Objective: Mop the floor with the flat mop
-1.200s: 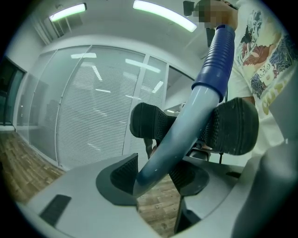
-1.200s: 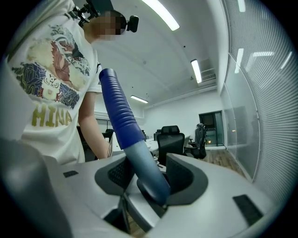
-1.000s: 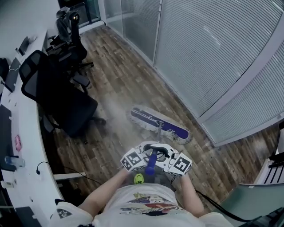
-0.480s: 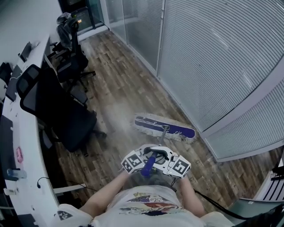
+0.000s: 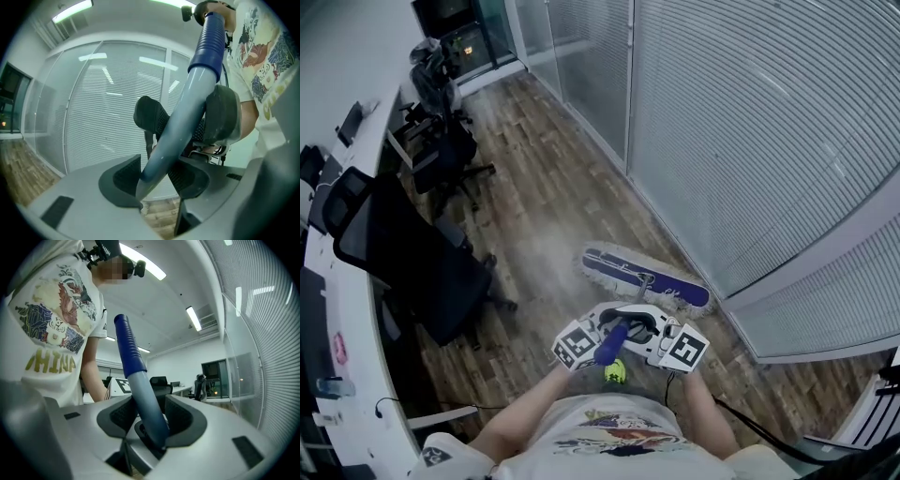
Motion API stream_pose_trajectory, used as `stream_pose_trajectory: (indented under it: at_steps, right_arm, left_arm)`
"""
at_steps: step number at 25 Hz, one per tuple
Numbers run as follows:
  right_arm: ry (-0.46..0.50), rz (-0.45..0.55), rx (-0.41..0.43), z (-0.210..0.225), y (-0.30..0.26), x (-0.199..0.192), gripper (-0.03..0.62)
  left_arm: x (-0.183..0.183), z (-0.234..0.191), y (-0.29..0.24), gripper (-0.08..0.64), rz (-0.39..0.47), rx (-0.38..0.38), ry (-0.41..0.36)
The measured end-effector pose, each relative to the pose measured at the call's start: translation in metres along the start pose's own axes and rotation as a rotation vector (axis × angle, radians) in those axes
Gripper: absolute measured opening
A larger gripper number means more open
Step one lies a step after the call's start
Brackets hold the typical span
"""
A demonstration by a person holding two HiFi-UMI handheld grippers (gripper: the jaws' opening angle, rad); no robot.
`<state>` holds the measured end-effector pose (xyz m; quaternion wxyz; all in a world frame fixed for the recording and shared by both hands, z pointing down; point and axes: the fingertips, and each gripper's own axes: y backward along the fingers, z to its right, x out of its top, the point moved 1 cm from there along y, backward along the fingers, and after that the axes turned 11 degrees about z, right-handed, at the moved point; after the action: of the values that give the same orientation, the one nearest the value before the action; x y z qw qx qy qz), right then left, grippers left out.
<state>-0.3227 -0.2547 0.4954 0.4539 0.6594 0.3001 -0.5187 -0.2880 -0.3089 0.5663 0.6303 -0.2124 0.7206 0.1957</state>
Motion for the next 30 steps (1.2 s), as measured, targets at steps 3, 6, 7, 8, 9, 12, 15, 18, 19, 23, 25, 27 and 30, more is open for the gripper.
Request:
stream_pose_trajectory:
  at_steps: [3,6,7,8,9,12,15,18,19,23,25,27,30]
  right_arm:
    - [-0.013,0.027,-0.081,0.038,0.017,0.008,0.181]
    - [-0.038,0.021,-0.138,0.072,0.032,0.012,0.181]
    - [-0.042,0.023,-0.141,0.080,0.036,0.015,0.181]
    - [-0.045,0.024,-0.140,0.086,0.039,0.017,0.179]
    - [-0.049,0.023,-0.137,0.090,0.041,0.019,0.179]
    - [-0.060,0.014,-0.117,0.091,0.040,0.019,0.178]
    - [-0.065,0.002,-0.091,0.082,0.037,0.014,0.178]
    - [-0.051,0.009,-0.104,0.073,0.042,0.010,0.178]
    - [-0.044,0.014,-0.119,0.072,0.045,0.009,0.178]
    - [-0.025,0.022,-0.160,0.063,0.054,0.011,0.178]
    - [-0.015,0.010,-0.151,0.051,0.055,0.010,0.178]
    - [-0.039,-0.016,-0.155,0.034,0.055,0.005,0.178]
    - [-0.060,-0.066,-0.152,0.001,0.054,-0.006,0.178]
  left_arm:
    - [0.008,-0.019,-0.032,0.176,-0.007,-0.027,-0.033]
    - [0.016,-0.037,-0.059,0.175,-0.018,-0.039,-0.056]
    - [0.017,-0.041,-0.066,0.175,-0.019,-0.039,-0.051]
    - [0.018,-0.044,-0.071,0.175,-0.019,-0.038,-0.046]
    - [0.018,-0.045,-0.076,0.173,-0.019,-0.036,-0.043]
    - [0.019,-0.047,-0.077,0.172,-0.023,-0.023,-0.027]
    - [0.013,-0.044,-0.070,0.170,-0.036,-0.020,0.002]
    - [0.011,-0.036,-0.069,0.170,-0.038,-0.034,0.003]
    - [0.010,-0.033,-0.070,0.172,-0.042,-0.042,-0.002]
    - [0.007,-0.018,-0.073,0.172,-0.059,-0.074,-0.037]
    - [0.002,-0.008,-0.067,0.172,-0.069,-0.082,-0.035]
    - [-0.004,0.005,-0.059,0.172,-0.092,-0.096,-0.037]
    - [-0.015,0.030,-0.041,0.172,-0.122,-0.105,-0.037]
